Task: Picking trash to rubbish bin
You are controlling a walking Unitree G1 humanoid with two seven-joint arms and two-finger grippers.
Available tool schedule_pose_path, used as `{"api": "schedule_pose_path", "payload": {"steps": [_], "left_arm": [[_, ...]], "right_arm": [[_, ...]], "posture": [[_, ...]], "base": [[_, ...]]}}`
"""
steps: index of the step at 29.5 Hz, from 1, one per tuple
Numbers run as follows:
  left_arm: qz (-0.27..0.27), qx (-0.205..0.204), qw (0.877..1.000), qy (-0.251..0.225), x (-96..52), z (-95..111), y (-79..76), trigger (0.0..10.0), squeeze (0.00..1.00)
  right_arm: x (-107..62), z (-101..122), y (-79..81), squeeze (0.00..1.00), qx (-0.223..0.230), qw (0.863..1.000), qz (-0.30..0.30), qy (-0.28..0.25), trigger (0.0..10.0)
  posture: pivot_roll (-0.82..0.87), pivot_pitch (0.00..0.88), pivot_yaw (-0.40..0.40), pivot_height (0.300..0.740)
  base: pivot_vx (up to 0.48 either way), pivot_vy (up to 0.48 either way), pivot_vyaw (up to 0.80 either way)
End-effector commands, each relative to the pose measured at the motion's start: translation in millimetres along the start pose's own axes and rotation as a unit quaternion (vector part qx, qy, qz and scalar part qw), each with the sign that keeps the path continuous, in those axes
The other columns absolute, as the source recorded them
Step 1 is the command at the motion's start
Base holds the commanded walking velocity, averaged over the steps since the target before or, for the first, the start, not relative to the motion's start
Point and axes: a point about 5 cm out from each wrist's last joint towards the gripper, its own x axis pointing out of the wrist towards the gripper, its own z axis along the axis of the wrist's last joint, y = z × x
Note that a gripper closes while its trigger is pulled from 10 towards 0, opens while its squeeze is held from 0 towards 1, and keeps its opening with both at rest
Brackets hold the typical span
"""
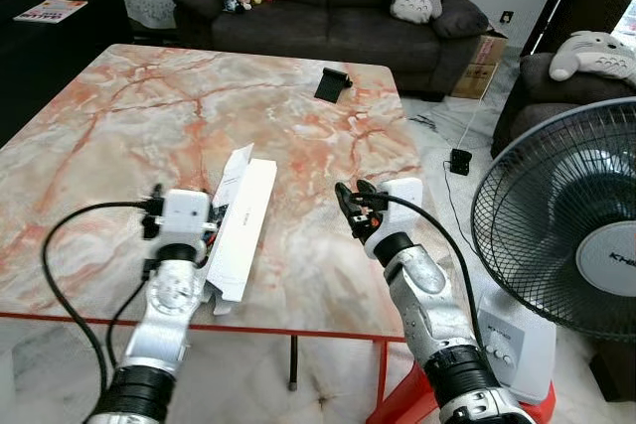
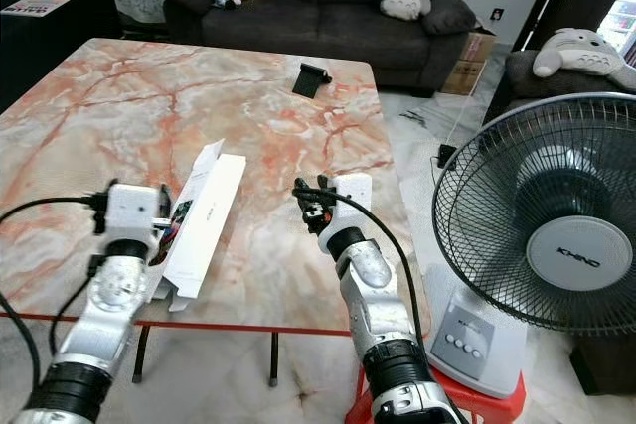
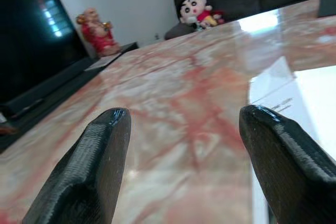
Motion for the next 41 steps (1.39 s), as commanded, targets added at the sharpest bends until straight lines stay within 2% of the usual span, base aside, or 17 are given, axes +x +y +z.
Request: {"api": "schedule_pose_path", "payload": {"steps": [1,3,5,6,8,16,17,22,25,27,28,31,32,35,41], "left_arm": [[-0.015,0.024,1.000,0.007,3.5,-0.2,-3.7,10.0,0.00],[-0.025,0.068,0.997,0.010,3.1,-4.8,-1.1,10.0,0.00],[-0.028,0.080,0.996,0.011,2.7,-6.7,0.1,10.0,0.00],[-0.033,0.102,0.994,0.013,1.1,-11.1,2.5,10.0,0.00],[-0.036,0.115,0.993,0.019,-2.7,-16.7,6.8,10.0,0.00],[-0.032,0.108,0.993,0.019,-7.7,-19.5,9.8,10.0,0.00],[-0.026,0.099,0.995,0.013,-7.6,-17.2,9.8,10.0,0.00],[0.011,0.076,0.997,0.002,-6.0,-13.9,19.9,10.0,0.00],[0.018,0.070,0.997,0.003,-5.7,-14.3,22.4,10.0,0.00],[0.038,0.052,0.998,0.007,-6.6,-17.4,28.2,10.0,0.00],[0.040,0.049,0.998,0.008,-6.7,-17.9,28.8,10.0,0.00],[0.044,0.042,0.998,0.012,-7.6,-20.7,29.8,10.0,0.00],[0.044,0.035,0.998,0.019,-9.7,-24.9,29.9,10.0,0.00],[0.044,0.006,0.999,0.019,-15.0,-30.6,29.7,10.0,0.00],[0.060,-0.019,0.998,0.026,-23.9,-37.4,31.5,10.0,0.00]], "right_arm": [[-0.2,5.3,0.6,1.00,0.007,1.000,0.004,-0.002,10.0],[0.7,4.2,2.5,1.00,0.021,1.000,0.013,0.019,10.0],[0.8,3.2,3.5,1.00,0.026,0.999,0.018,0.031,10.0],[1.3,2.2,7.0,1.00,0.035,0.998,0.033,0.050,10.0],[2.4,4.2,14.9,1.00,0.055,0.995,0.060,0.062,10.0],[4.4,2.9,22.1,1.00,0.091,0.989,0.064,0.094,10.0],[4.1,2.3,23.2,1.00,0.116,0.986,0.065,0.104,10.0],[3.5,4.1,30.9,1.00,0.165,0.973,0.089,0.133,10.0],[3.4,4.1,31.4,1.00,0.170,0.971,0.092,0.140,10.0],[4.2,2.1,33.7,1.00,0.156,0.970,0.093,0.159,10.0],[4.3,1.8,34.1,0.24,0.154,0.970,0.094,0.162,10.0],[4.0,0.7,35.1,0.24,0.155,0.968,0.093,0.172,10.0],[4.2,0.5,37.9,0.00,0.160,0.966,0.098,0.178,10.0],[3.7,-0.9,46.8,0.00,0.178,0.956,0.116,0.202,10.0],[0.7,-11.1,59.3,0.00,0.166,0.946,0.142,0.242,10.0]], "posture": [[-0.01,0.042,-0.092,0.740],[-0.02,0.043,-0.094,0.740],[-0.02,0.044,-0.094,0.740],[-0.02,0.044,-0.095,0.740],[-0.02,0.045,-0.097,0.740],[-0.01,0.042,-0.101,0.740],[-0.01,0.038,-0.102,0.740],[-0.01,0.027,-0.104,0.740],[-0.01,0.024,-0.105,0.740],[0.00,0.018,-0.105,0.740],[0.00,0.018,-0.105,0.740],[0.00,0.017,-0.106,0.740],[-0.01,0.010,-0.106,0.740],[-0.01,0.006,-0.105,0.740],[0.00,0.000,-0.111,0.740]], "base": [[0.000,0.000,0.00],[0.000,0.000,0.00],[0.000,0.000,0.00],[0.000,0.000,0.00],[0.000,0.000,0.00],[0.000,0.000,0.00],[0.000,0.000,0.00],[0.000,0.000,0.00],[0.000,0.000,0.00],[0.000,0.000,0.00],[0.000,0.000,0.00],[0.000,0.000,0.00],[0.000,0.000,0.00],[0.000,0.000,0.00],[0.000,0.000,0.00]]}}
